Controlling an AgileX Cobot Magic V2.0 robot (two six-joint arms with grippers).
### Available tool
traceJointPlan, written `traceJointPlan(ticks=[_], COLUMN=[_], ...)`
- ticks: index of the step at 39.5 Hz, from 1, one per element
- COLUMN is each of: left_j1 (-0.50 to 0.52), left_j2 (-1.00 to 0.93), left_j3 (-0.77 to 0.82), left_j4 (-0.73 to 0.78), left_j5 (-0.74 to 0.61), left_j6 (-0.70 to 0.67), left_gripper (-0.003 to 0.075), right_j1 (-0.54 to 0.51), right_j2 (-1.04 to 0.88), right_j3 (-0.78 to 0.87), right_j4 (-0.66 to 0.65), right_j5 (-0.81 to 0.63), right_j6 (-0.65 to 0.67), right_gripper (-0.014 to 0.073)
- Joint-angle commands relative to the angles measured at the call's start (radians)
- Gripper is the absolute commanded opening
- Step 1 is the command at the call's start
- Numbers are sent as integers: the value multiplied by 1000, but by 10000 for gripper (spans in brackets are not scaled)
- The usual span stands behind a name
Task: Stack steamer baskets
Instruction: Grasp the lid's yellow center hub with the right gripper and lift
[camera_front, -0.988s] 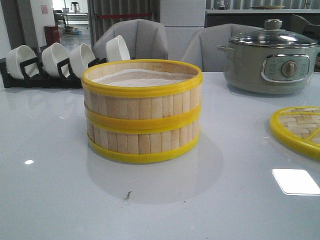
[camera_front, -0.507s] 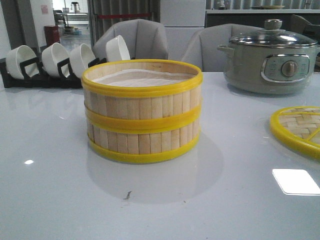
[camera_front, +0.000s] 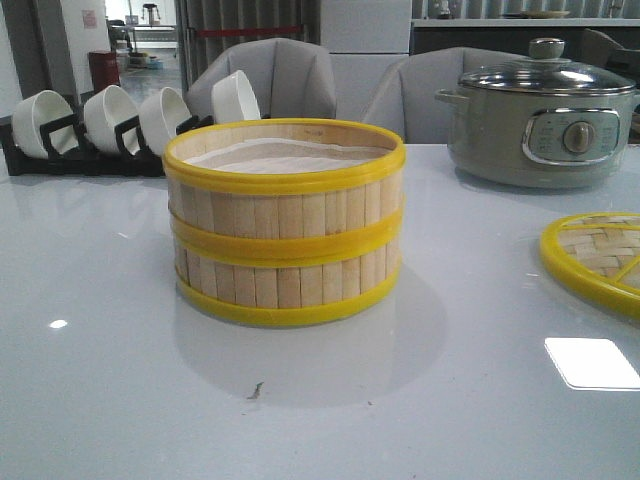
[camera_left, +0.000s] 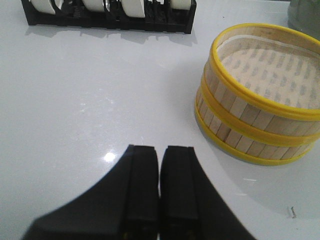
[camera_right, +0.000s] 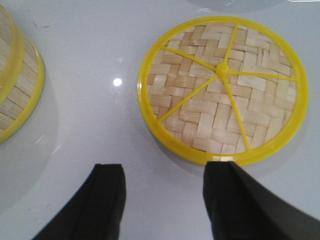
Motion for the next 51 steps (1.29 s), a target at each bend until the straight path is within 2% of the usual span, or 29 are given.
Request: traceJointPlan(ticks=[1, 14, 24, 39, 51], left_j1=[-8, -8, -8, -8, -8], left_j2=[0, 0, 0, 0, 0], left_j3=[-29, -29, -29, -29, -29], left_j4=[-14, -14, -14, -14, -14], left_j5=[-76, -76, -76, -76, -76], left_j6=[4, 4, 4, 4, 4], left_gripper=[85, 85, 85, 85, 85], right_j1=[-3, -59, -121, -123, -123], right_j2=[48, 356, 549, 724, 802], right_j3=[-50, -212, -347, -519, -576], right_j4=[-10, -41, -49, -64, -82], right_j5=[-80, -67, -47, -21, 30], right_j6=[-7, -7, -7, -7, -7], right_gripper=[466, 462, 398, 396, 396])
